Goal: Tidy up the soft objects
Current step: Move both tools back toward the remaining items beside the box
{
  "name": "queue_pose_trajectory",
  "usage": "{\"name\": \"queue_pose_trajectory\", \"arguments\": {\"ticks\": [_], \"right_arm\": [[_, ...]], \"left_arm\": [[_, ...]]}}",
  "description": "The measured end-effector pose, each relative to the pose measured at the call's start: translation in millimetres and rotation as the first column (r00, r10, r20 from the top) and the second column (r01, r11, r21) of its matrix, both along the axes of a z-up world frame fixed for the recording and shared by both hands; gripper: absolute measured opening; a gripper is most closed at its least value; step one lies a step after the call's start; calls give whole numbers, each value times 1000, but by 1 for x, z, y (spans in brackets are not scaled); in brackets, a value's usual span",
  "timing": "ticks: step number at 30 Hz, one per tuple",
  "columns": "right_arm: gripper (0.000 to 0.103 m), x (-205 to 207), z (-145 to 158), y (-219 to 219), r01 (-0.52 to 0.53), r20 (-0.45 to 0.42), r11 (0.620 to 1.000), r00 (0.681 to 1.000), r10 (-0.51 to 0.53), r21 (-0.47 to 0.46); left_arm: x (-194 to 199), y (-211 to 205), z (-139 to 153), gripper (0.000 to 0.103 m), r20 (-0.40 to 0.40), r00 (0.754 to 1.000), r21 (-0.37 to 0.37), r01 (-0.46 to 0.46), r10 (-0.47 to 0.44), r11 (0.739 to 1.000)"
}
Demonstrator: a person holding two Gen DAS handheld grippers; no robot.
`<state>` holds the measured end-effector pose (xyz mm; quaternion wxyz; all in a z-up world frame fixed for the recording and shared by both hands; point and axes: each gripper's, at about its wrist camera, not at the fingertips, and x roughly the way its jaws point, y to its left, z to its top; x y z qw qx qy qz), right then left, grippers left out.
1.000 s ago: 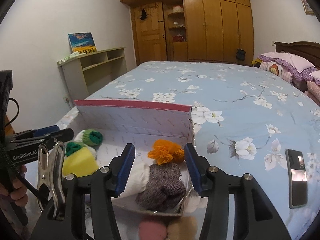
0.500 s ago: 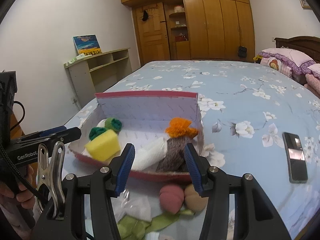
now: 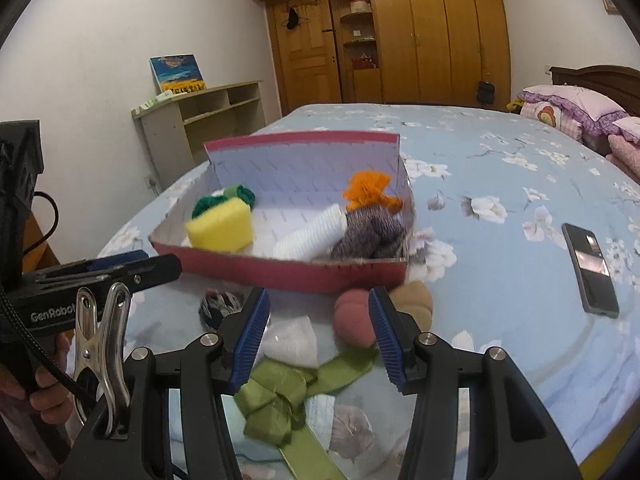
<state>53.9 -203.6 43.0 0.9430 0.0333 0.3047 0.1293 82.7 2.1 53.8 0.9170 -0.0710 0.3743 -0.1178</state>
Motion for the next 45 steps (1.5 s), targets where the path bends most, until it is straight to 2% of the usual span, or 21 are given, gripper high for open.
{"name": "queue_pose_trajectory", "arguments": {"ticks": [7, 13, 20, 26, 31, 37, 41, 45], "right_arm": [[53, -2, -21, -5, 10, -55, 1000, 998, -9, 28], [53, -2, -30, -7, 6, -70, 999, 998, -3, 46], [53, -1, -40, -13, 3, -88, 996, 996, 5, 86], [53, 2, -46, -18, 11, -107, 992, 994, 2, 122], [53, 3, -48, -19, 17, -112, 992, 994, -2, 128], [53, 3, -48, -16, 16, -107, 993, 994, -3, 117], [53, 2, -47, -15, 14, -106, 994, 994, -2, 112], [53, 3, -46, -13, 17, -104, 995, 995, -7, 100]], "left_arm": [[2, -5, -22, 62, -62, 998, -27, 7, -9, 1000], [7, -13, -30, 62, -73, 997, 2, 11, -11, 1000], [16, -23, -37, 61, -77, 997, 0, 23, -23, 1000], [19, -25, -42, 42, -80, 997, 14, 24, -22, 1000], [18, -19, -41, 38, -77, 997, -15, 18, -19, 1000], [21, -17, -43, 39, -91, 996, -25, 7, -10, 1000], [26, -17, -47, 49, -104, 994, -15, -17, 15, 1000], [27, -19, -51, 49, -106, 994, -19, -1, -1, 1000]]}}
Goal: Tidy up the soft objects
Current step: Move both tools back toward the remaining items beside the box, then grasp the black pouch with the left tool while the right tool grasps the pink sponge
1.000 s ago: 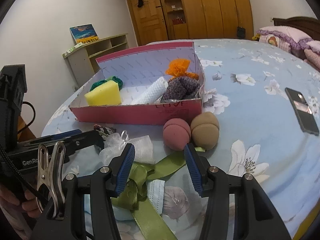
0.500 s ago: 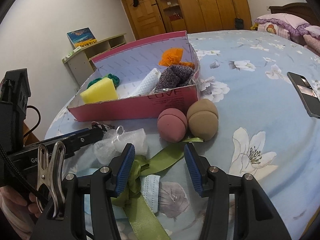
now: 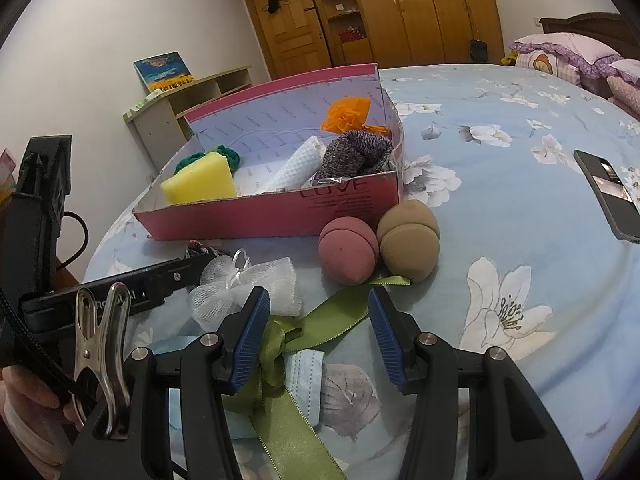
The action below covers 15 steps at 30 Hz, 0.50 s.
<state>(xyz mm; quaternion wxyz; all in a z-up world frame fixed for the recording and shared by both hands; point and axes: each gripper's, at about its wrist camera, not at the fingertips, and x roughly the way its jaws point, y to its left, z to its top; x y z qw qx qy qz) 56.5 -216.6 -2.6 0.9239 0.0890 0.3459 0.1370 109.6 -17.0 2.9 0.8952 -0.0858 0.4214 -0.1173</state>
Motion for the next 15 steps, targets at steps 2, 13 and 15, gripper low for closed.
{"name": "queue_pose_trajectory", "arguments": {"ticks": [2, 13, 15], "right_arm": [[53, 1, 1, 0, 3, 2, 1000, 1000, -3, -5], [53, 17, 10, 6, 22, 22, 998, 1000, -21, -66], [53, 20, 9, 8, 19, 15, 997, 1000, -18, -72]], "left_arm": [[-2, -2, 1, 44, 11, 1000, 8, 14, -14, 1000], [-13, 11, 5, 43, 37, 999, -17, 3, -2, 1000], [-15, 11, 7, 43, 47, 999, -13, -3, 4, 1000]]}}
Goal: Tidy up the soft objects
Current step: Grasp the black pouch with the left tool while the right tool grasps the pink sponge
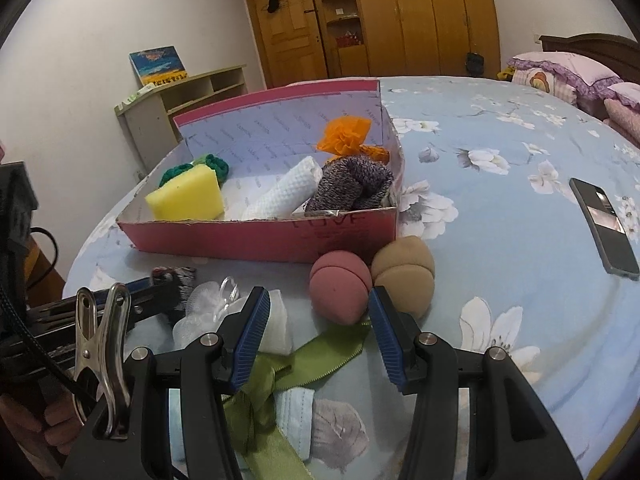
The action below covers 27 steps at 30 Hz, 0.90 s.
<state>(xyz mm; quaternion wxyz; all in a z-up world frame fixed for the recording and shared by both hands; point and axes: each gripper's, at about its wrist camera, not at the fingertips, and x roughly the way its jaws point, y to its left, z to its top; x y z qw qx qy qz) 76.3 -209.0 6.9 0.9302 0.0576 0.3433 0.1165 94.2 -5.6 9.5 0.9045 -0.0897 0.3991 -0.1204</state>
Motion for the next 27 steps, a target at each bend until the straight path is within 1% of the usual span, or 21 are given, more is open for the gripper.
{"name": "queue_pose_trajectory", "arguments": {"ticks": [7, 9, 11, 12, 14, 16, 20, 27], "right_arm": [[52, 7, -4, 5, 6, -9, 999, 1000, -6, -39], [47, 9, -5, 5, 11, -8, 999, 1000, -11, -46], [38, 10, -6, 5, 22, -8, 998, 1000, -23, -55], [35, 10, -6, 3, 32, -10, 998, 999, -32, -58], [27, 11, -7, 0, 42, -14, 998, 999, -43, -51], [26, 10, -6, -4, 50, -14, 998, 999, -50, -33], [25, 7, -3, -5, 53, -2, 998, 999, -53, -30], [25, -6, 11, -2, 33, 48, 999, 998, -32, -22]], "left_arm": [[-3, 6, -1, 43, 2, 1000, -9, -9, 9, 1000], [-3, 6, -2, 43, 0, 1000, -7, -11, 11, 1000], [-3, 6, -1, 43, -1, 1000, -6, -12, 12, 1000], [-4, 7, -2, 43, 0, 1000, -4, -13, 13, 1000], [-4, 6, -2, 43, 0, 1000, 4, -17, 17, 1000], [-5, 6, -1, 43, -1, 1000, 7, -18, 18, 1000], [-7, 5, 1, 43, 5, 1000, 17, -24, 24, 1000], [-11, 7, 7, 43, 20, 999, 19, -31, 31, 999]]}}
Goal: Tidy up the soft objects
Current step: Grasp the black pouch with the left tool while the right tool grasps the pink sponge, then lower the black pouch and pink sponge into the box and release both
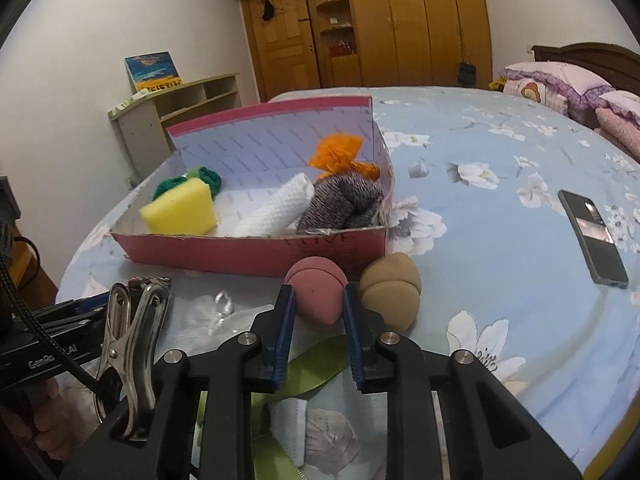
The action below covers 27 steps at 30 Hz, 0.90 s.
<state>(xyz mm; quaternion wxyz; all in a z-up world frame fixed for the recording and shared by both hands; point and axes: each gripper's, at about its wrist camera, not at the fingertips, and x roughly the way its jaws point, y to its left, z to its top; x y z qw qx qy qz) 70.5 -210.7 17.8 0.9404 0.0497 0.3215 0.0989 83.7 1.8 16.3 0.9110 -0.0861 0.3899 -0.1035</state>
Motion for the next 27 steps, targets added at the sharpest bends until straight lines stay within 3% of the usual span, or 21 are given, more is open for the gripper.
{"name": "queue_pose_trajectory", "arguments": {"ticks": [15, 27], "right_arm": [[25, -9, 24, 11, -54, 53, 999, 997, 54, -4], [25, 0, 32, 24, -105, 64, 994, 992, 106, -19]], "left_arm": [[-2, 19, 29, 43, 75, 997, -4, -29, 29, 1000], [32, 33, 54, 43, 144, 988, 34, -54, 48, 998]]}}
